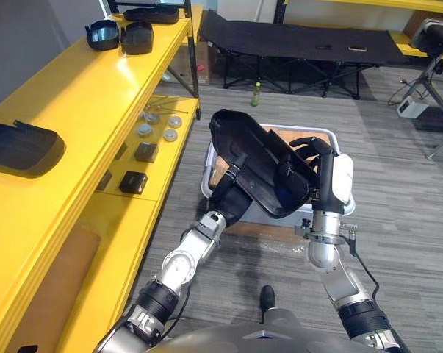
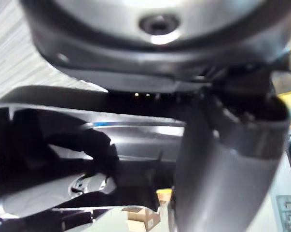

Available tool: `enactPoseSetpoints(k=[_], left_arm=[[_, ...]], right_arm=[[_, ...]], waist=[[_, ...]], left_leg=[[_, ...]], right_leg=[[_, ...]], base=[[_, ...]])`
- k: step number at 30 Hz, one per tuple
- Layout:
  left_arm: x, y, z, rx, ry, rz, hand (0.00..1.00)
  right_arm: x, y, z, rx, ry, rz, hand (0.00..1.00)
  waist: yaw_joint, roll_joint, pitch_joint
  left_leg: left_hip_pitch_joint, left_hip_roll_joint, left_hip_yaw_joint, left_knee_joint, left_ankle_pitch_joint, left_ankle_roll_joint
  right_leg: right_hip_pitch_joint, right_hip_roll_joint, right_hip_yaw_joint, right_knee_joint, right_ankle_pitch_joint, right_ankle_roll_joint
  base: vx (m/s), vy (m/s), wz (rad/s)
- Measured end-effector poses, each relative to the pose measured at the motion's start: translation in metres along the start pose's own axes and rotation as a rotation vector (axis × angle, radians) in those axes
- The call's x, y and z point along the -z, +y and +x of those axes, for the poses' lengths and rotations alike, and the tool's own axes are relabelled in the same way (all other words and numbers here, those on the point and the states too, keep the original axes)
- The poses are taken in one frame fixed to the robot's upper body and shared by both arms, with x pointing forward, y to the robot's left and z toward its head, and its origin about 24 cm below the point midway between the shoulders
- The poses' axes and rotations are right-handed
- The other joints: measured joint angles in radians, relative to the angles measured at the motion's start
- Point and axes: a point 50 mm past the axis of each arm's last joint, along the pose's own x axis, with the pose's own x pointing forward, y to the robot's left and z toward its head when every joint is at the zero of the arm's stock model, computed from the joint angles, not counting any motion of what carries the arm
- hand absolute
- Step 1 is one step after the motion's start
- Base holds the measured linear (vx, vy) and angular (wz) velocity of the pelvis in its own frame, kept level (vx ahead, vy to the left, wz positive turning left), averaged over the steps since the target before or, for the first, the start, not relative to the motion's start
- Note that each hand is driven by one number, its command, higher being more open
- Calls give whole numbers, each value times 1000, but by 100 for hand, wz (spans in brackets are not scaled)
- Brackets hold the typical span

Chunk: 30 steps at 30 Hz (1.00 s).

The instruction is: Walk over and take three plastic housings, then place them on the shelf

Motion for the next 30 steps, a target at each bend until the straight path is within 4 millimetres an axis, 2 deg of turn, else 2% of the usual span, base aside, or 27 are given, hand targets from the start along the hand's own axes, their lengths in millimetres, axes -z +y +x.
enactPoseSetpoints(k=[2,6,11,19,20,25,30], left_arm=[[4,0,0,-2,35,37,0],[8,13,-1,-60,81,120,0],[6,16,1,-57,110,203,0],[10,16,1,-37,96,201,0],[11,16,1,-35,91,199,0],[10,15,1,-29,49,192,0],[3,7,0,-27,-47,316,0]], right_arm=[[-4,6,-3,-25,-9,19,0],[-13,13,-7,-40,-32,76,0],[-12,15,-14,-37,-11,92,0],[-13,13,-14,-34,-25,100,0],[-13,13,-14,-33,-26,101,100],[-14,14,-14,-32,-28,116,100],[-16,16,-13,-16,6,167,100]], waist=[[-5,0,-1],[-5,-1,-5],[-5,-2,-6],[-18,8,-16],[-18,8,-17],[-17,8,-19],[-7,7,-19]], left_leg=[[0,0,0,0,0,0],[1,0,0,1,0,0],[2,-2,0,2,0,1],[2,-5,8,1,0,1],[2,-5,8,1,0,1],[1,-6,7,1,0,2],[-1,-8,-2,1,-1,3]], right_leg=[[0,0,0,0,1,0],[1,0,1,0,2,1],[3,-3,1,0,2,1],[-2,-5,9,0,2,2],[-3,-5,9,0,2,2],[-3,-7,8,0,2,2],[-2,-8,3,0,2,2]], base=[[0,0,0],[0,0,0],[0,0,0],[0,0,-2],[0,0,0],[0,0,0],[0,0,1]])
